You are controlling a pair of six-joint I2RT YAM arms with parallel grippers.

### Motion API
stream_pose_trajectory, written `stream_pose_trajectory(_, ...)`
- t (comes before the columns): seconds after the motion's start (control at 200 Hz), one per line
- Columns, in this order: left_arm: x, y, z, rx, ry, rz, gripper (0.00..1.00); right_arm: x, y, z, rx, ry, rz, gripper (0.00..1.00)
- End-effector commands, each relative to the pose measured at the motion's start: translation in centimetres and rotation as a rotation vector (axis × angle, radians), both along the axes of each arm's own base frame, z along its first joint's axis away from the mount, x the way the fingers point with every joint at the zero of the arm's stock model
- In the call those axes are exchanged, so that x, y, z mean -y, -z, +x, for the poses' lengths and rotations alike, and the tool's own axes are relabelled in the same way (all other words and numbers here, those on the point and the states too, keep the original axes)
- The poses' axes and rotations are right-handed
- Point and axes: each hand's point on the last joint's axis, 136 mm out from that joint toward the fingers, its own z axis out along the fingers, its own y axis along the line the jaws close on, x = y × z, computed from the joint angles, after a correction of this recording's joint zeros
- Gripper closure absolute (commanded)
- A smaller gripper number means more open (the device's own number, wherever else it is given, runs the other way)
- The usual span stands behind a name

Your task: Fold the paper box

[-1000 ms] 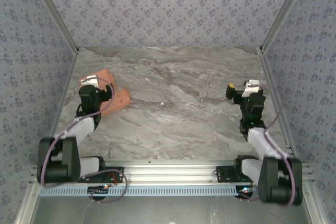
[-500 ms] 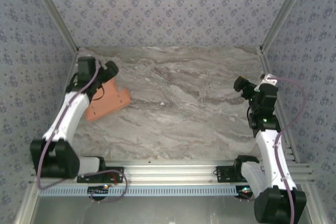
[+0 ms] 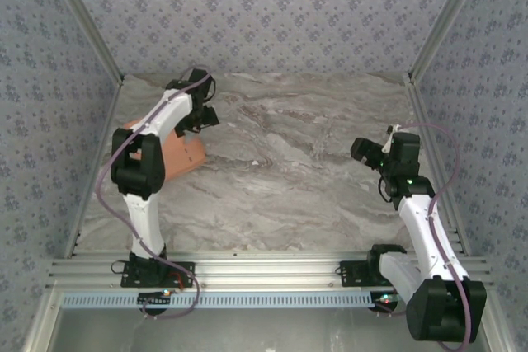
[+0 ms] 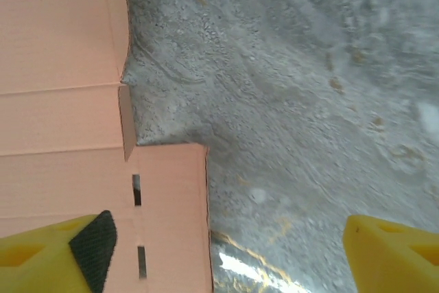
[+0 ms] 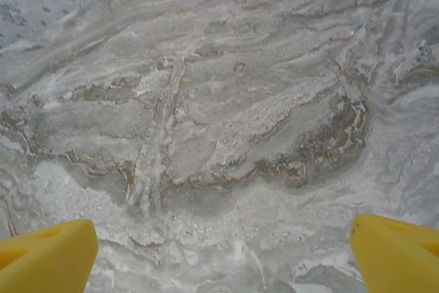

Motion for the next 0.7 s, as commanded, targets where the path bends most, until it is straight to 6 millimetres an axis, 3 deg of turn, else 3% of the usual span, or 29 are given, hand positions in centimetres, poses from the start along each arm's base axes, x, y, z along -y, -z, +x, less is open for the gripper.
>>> stream_pose_trajectory(0.0,-0.6,2.0,-2.4,-0.159,0.01,0.045,0.2,-0.1,-0.5,-0.4,-0.012,-0.009,-0.013,0.03)
stream_pose_trajectory(0.1,0.2,3.3,-1.8,-0.169,0.012,0.008,0.33,-0.2,-0.5,-0.6,-0.009,-0.01,-0.012,0.03)
stream_pose_trajectory(0.265,1.9,2.4,-1.1,-0.15,0.023,-0.069,0.99,-0.4,-0.9,-0.7,-0.001,-0.01,-0.011,0.03)
stream_pose_trajectory(0.345,4.2,1.0,-1.2,-0.09,0.019,-0.215,1.0,-0.7,-0.9,-0.6,0.004,-0.021,-0.006,0.03)
stream_pose_trajectory(0.425,6.8,-1.0,-1.9,-0.049,-0.015,-0.374,1.0,-2.4,-0.9,-0.3,0.036,-0.091,0.058,0.04)
stream_pose_trajectory(0.555,10.2,-3.8,-3.4,-0.009,-0.12,-0.498,1.0,-7.5,-1.0,0.4,0.085,-0.221,0.256,0.03)
stream_pose_trajectory(0.695,14.5,-5.7,-3.8,-0.016,-0.242,-0.662,1.0,-13.7,-1.2,0.3,0.078,-0.284,0.322,0.02)
